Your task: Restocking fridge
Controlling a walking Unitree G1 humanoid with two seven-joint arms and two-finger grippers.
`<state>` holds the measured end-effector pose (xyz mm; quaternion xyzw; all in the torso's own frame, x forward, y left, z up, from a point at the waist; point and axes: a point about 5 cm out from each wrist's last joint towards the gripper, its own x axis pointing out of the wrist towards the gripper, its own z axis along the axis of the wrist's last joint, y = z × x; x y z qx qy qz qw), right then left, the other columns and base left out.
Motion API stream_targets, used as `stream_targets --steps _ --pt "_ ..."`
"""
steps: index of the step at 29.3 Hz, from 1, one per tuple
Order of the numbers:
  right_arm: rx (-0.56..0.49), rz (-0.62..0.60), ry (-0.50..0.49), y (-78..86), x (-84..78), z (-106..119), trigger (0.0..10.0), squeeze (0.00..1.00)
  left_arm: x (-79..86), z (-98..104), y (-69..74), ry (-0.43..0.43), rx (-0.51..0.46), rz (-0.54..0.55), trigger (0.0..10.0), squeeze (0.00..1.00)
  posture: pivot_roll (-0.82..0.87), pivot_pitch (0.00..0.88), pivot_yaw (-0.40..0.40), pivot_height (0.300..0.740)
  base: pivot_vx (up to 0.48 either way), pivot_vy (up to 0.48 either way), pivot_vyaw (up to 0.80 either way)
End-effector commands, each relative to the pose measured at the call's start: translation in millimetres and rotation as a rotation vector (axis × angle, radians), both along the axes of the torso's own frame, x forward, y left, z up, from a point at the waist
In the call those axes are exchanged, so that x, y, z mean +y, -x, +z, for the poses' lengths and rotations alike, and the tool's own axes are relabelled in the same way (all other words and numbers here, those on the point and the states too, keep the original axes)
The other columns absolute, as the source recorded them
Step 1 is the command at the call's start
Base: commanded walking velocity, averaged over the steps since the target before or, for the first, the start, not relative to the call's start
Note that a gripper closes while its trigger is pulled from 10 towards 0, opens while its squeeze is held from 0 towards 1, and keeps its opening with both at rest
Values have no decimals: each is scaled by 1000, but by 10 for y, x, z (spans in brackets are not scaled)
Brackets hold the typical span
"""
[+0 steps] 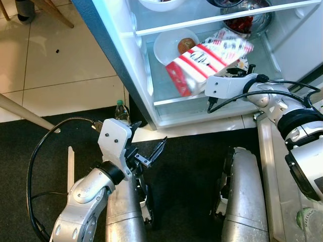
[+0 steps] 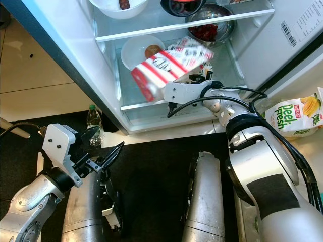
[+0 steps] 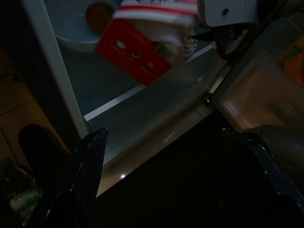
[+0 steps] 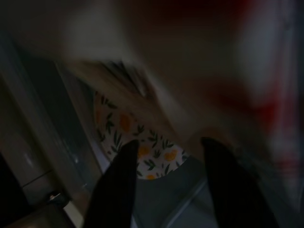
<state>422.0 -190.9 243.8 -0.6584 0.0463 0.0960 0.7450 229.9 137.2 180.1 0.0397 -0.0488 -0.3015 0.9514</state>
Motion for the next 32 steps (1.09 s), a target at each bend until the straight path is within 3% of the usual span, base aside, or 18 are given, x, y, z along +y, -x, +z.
stream_targets --steps 1,3,4,5,6,7,8,9,10,17,22,24,32 --pt "34 -33 -56 15 -68 -59 10000 1000 -5 -57 46 -4 31 -7 10000 0 195 592 83 500 0 0 0" --pt "29 -46 -86 12 -74 -42 10000 1000 -6 -56 41 -3 31 -8 10000 0 192 592 84 500 0 0 0" --pt "25 -56 -123 8 -82 -14 10000 925 -8 -55 36 -3 30 -9 10000 0 191 592 85 500 0 0 0" --pt "25 -60 -144 7 -87 2 10000 925 -9 -54 34 -3 29 -9 10000 0 191 592 85 500 0 0 0" --pt "15 -72 -172 4 -109 39 10000 667 -10 -50 29 -3 27 -9 10000 0 191 591 84 500 0 0 0" --pt "10 -82 -199 3 -129 70 10000 580 -9 -47 24 -3 26 -9 10000 0 187 588 83 500 0 0 0" --pt "5 -91 -230 3 -149 100 10000 404 -6 -43 19 -3 24 -7 10000 0 187 588 83 500 0 0 0" --pt "0 -100 -275 3 -178 140 10000 71 -4 -43 9 -2 22 -5 10000 0 181 583 81 500 0 0 0" --pt "-5 -102 -298 4 -192 162 10000 0 -4 -46 2 -2 22 -4 10000 0 177 578 79 500 0 0 0" --pt "11 -57 -368 18 -216 211 10000 0 -23 -40 -21 1 15 -10 10000 0 161 568 77 500 0 0 0" --pt "99 23 -292 47 -161 74 10000 0 -29 -41 -32 2 13 -13 10000 0 155 567 75 500 0 0 0" --pt "185 76 -265 82 -137 -55 10000 0 -40 -43 -26 3 13 -16 10000 0 155 565 75 500 0 0 0" --pt "226 158 -308 122 -110 -98 10000 0 -41 -60 -19 2 19 -23 10000 0 142 573 80 500 0 0 0"
